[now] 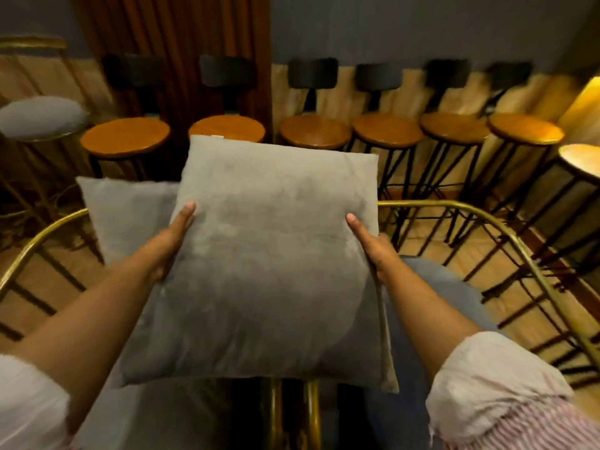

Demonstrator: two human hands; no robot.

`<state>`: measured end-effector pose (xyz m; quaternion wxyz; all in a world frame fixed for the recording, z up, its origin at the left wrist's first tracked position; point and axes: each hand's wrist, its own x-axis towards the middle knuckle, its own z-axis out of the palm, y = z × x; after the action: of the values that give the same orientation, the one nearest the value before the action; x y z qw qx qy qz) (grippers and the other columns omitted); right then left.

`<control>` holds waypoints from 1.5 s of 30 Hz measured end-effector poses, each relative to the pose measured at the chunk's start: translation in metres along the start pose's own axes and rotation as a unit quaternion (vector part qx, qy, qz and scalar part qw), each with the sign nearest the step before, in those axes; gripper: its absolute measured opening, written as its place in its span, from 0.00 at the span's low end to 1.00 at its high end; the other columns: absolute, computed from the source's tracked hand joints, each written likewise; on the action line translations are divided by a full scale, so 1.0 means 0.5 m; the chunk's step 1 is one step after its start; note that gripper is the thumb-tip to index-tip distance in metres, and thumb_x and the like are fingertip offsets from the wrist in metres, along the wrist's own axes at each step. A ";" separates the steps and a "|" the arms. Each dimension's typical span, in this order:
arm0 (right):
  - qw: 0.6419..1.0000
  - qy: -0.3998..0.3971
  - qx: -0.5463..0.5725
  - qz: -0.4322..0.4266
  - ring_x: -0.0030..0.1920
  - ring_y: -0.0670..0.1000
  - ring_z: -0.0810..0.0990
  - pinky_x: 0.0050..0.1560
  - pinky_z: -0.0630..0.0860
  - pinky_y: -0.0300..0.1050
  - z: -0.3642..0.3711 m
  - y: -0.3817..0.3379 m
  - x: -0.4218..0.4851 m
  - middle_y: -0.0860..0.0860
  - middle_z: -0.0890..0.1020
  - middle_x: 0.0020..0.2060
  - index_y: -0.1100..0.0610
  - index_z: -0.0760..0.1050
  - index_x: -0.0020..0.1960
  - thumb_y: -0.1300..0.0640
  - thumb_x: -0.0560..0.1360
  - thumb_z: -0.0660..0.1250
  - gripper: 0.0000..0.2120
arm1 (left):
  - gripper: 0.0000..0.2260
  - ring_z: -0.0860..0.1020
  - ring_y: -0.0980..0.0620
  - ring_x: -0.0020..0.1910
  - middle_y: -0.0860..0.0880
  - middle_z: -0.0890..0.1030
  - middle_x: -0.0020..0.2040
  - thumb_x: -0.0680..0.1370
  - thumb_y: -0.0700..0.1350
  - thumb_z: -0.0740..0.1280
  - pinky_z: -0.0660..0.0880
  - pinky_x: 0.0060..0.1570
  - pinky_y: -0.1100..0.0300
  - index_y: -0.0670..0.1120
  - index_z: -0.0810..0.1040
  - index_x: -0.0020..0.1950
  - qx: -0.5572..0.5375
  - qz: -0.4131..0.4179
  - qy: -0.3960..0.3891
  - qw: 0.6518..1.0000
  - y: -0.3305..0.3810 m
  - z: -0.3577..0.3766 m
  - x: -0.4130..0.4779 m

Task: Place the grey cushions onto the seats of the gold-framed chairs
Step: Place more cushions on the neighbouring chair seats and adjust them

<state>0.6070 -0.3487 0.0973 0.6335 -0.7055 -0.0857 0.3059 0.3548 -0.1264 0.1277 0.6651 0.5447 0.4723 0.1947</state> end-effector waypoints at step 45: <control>0.995 0.053 -0.060 -0.056 0.63 0.48 0.69 0.62 0.66 0.43 -0.678 0.234 0.718 0.49 0.70 0.66 0.52 0.55 0.75 0.50 0.69 0.73 0.40 | 0.47 0.66 0.43 0.71 0.42 0.64 0.74 0.67 0.54 0.75 0.65 0.65 0.56 0.42 0.53 0.76 0.185 0.085 0.003 0.979 -0.335 0.881 0.524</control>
<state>1.0458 -0.4727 -0.1260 0.6096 -0.7517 -0.1095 0.2266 0.8076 -0.2174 -0.1508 0.5324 0.6960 0.4541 0.1611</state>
